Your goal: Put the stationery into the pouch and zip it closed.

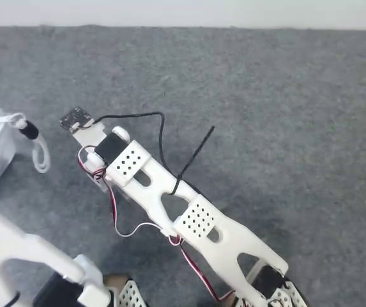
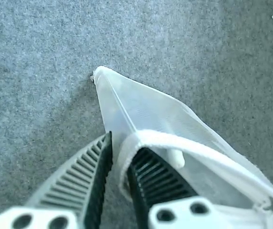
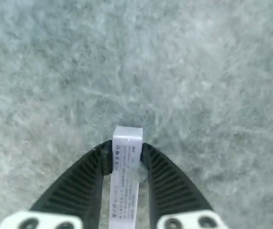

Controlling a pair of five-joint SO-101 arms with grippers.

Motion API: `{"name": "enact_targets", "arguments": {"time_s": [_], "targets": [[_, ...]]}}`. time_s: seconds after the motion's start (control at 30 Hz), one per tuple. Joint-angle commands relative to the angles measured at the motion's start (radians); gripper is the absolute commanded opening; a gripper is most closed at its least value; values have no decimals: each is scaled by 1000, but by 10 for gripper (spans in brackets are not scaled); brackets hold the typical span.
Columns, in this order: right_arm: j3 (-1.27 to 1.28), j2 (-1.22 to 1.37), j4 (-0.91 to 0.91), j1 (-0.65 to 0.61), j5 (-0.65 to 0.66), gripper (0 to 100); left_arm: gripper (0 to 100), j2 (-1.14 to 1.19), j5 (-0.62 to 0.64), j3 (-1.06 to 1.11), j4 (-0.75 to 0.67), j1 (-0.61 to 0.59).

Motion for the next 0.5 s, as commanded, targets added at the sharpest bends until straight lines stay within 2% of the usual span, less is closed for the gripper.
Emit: {"name": "enact_targets", "arguments": {"time_s": [0.0, 0.47], "targets": [[-101, -10, 41, 38, -6, 6, 12, -48, 12, -62, -35, 31], [-103, -74, 41, 127, -8, 6, 12, -57, 11, -62, -6, 261]]}}
